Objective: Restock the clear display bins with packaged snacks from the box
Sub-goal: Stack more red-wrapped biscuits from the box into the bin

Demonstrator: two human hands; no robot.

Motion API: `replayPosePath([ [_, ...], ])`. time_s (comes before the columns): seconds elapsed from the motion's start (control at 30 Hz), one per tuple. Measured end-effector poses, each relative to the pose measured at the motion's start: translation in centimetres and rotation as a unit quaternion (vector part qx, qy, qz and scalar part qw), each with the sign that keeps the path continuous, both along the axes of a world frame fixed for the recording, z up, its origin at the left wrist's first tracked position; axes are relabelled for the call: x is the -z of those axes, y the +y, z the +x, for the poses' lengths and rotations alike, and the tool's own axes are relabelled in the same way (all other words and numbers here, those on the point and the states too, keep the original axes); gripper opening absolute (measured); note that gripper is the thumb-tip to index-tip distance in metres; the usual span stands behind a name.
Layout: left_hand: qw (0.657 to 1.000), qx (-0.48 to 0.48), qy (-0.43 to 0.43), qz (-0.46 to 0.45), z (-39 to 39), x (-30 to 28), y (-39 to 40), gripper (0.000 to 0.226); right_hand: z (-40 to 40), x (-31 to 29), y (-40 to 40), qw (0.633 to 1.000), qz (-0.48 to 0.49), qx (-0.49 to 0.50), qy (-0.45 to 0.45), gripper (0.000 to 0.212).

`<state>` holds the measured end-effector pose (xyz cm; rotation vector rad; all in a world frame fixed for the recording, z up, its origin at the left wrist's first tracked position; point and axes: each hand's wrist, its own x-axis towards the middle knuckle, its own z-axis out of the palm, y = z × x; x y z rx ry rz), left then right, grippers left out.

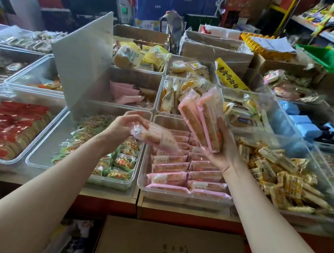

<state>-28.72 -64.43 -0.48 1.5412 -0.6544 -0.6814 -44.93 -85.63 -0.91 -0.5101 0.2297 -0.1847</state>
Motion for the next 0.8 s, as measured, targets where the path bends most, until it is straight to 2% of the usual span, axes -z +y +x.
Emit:
replayPosePath([
  [0.07, 1.0, -0.018, -0.013, -0.02, -0.4, -0.1, 0.0, 0.033, 0.1, 0.4, 0.0, 0.999, 0.021, -0.014, -0.028, 0.076],
  [0.13, 0.999, -0.009, -0.038, -0.025, -0.5, -0.4, -0.1, 0.037, 0.2, 0.5, 0.4, 0.999, 0.0, -0.024, -0.037, 0.068],
  [0.2, 0.996, 0.014, -0.081, -0.018, -0.7, -0.8, -0.6, 0.045, 0.6, 0.7, 1.0, 0.999, -0.027, -0.036, -0.007, 0.057],
  [0.27, 0.993, 0.033, -0.117, -0.012, -1.1, -1.2, -1.2, 0.042, 1.4, 1.2, 1.5, 0.995, -0.036, -0.083, 0.043, 0.061],
  [0.33, 0.992, 0.036, -0.117, -0.009, -1.3, -1.2, -1.7, 0.037, 2.0, 1.8, 2.0, 0.988, -0.053, -0.13, 0.067, 0.064],
  [0.43, 0.998, 0.003, -0.051, -0.021, -1.2, -0.1, -1.9, 0.03, 2.4, 2.7, 2.2, 0.985, -0.063, -0.149, 0.065, 0.071],
  [0.5, 0.999, -0.013, 0.0, -0.029, -1.1, 0.5, -1.9, 0.008, 2.5, 3.0, 2.2, 0.984, -0.07, -0.144, 0.077, 0.075],
  [0.57, 0.996, -0.032, 0.057, -0.062, -1.3, 0.6, -2.1, 0.002, 2.6, 3.3, 1.9, 0.987, -0.061, -0.129, 0.071, 0.074],
  [0.67, 0.971, -0.091, 0.171, -0.138, -1.3, -0.1, -3.5, 0.026, 3.1, 3.8, 1.8, 0.993, -0.024, -0.109, 0.029, 0.065],
  [0.73, 0.969, -0.102, 0.175, -0.138, -1.4, -0.7, -4.9, 0.024, 3.8, 3.0, 1.5, 0.994, -0.049, -0.098, 0.023, 0.058],
  [0.8, 0.97, -0.104, 0.163, -0.144, -0.9, -1.4, -6.1, 0.017, 4.6, 1.4, 0.7, 0.989, -0.114, -0.083, 0.037, 0.064],
])
